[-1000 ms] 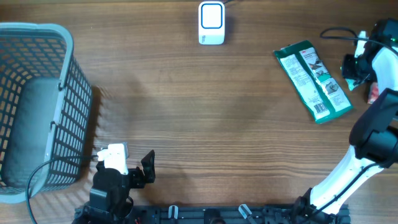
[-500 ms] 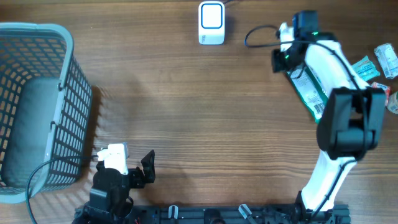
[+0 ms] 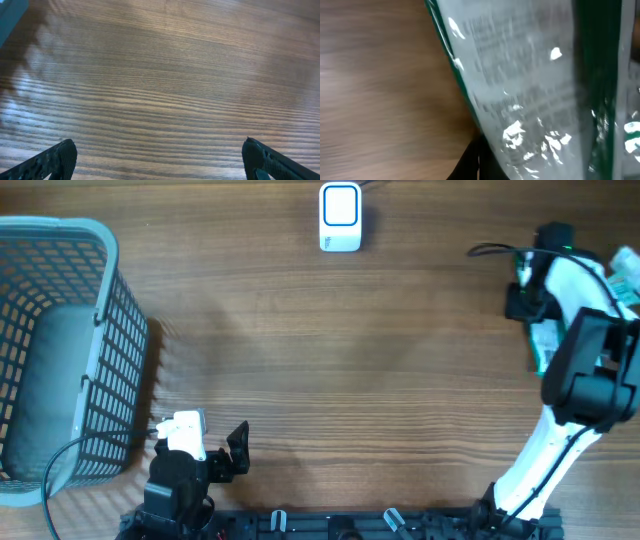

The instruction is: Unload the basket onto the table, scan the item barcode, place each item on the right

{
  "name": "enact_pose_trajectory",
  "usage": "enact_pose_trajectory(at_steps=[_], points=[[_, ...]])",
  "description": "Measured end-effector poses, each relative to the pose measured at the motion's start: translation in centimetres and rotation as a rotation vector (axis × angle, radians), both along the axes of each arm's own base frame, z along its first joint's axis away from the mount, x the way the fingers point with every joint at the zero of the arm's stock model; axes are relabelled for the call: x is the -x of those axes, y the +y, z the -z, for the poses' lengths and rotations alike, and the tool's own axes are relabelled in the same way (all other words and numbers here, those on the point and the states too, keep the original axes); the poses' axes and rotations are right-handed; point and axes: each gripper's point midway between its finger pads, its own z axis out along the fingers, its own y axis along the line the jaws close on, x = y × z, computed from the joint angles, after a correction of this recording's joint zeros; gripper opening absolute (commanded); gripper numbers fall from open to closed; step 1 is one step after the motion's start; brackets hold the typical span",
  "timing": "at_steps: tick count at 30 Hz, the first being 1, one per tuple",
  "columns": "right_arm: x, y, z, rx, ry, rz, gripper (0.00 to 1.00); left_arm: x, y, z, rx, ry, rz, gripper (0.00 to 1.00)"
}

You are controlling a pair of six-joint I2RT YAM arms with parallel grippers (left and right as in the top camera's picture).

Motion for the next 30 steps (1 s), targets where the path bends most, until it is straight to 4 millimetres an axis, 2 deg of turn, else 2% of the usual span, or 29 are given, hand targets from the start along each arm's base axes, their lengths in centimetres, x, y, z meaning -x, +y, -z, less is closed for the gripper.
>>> enact_pose_trajectory(at_steps=[1,2,3,4,5,8,10,12,13,15,16,18,19,21,22,26,28,30], points=[[0.7,-1.4,0.0,0.004,0.006,0.034,0.05,0.0,0.0,0.0,0.0,0.0,0.0,1.0],[1.0,-2.0,0.0,0.004,0.009,0.048,0.07,0.0,0.0,0.0,0.0,0.0,0.0,1.0],[1.3,-2.2,-0.1,-0.007,0.018,0.058,0.15,0.0,0.0,0.0,0.0,-0.001,0.0,1.0],[1.6,-2.3,-0.1,-0.024,0.03,0.065,0.35,0.0,0.0,0.0,0.0,0.0,0.0,1.0],[1.7,-2.0,-0.2,-0.053,0.037,0.07,0.97,0.0,0.0,0.0,0.0,-0.001,0.0,1.0],[0.8,0.5,-1.7,-0.17,0.031,0.052,1.0,0.0,0.0,0.0,0.0,0.0,0.0,1.0],[-1.4,2.9,-4.9,-0.238,-0.048,0.004,1.0,0.0,0.0,0.0,0.0,0.0,0.0,1.0],[-2.5,5.4,-9.4,-0.277,-0.149,-0.051,1.0,0.0,0.0,0.0,0.0,0.0,0.0,1.0],[-2.6,6.9,-12.9,-0.292,-0.22,-0.09,1.0,0.0,0.0,0.0,0.0,-0.001,0.0,1.0],[-1.7,10.4,-22.5,-0.314,-0.43,-0.189,1.0,0.0,0.0,0.0,0.0,0.0,0.0,1.0],[0.4,12.2,-28.2,-0.319,-0.55,-0.241,1.0,0.0,0.0,0.0,0.0,0.0,0.0,1.0],[5.2,13.9,-35.5,-0.316,-0.718,-0.278,1.0,0.0,0.0,0.0,0.0,-0.001,0.0,1.0],[7.6,14.4,-38.6,-0.307,-0.807,-0.287,1.0,0.0,0.0,0.0,0.0,-0.001,0.0,1.0],[12.0,15.3,-43.2,-0.287,-0.956,-0.309,1.0,0.0,0.0,0.0,0.0,-0.001,0.0,1.0],[15.0,15.9,-45.5,-0.271,-1.042,-0.326,1.0,0.0,0.0,0.0,0.0,0.0,0.0,1.0],[22.1,17.1,-49.5,-0.226,-1.226,-0.364,1.0,0.0,0.0,0.0,0.0,0.0,0.0,1.0],[25.4,17.6,-50.5,-0.204,-1.296,-0.382,1.0,0.0,0.0,0.0,0.0,0.0,0.0,1.0],[28.1,18.0,-50.7,-0.19,-1.335,-0.394,1.0,0.0,0.0,0.0,0.0,0.0,0.0,1.0]])
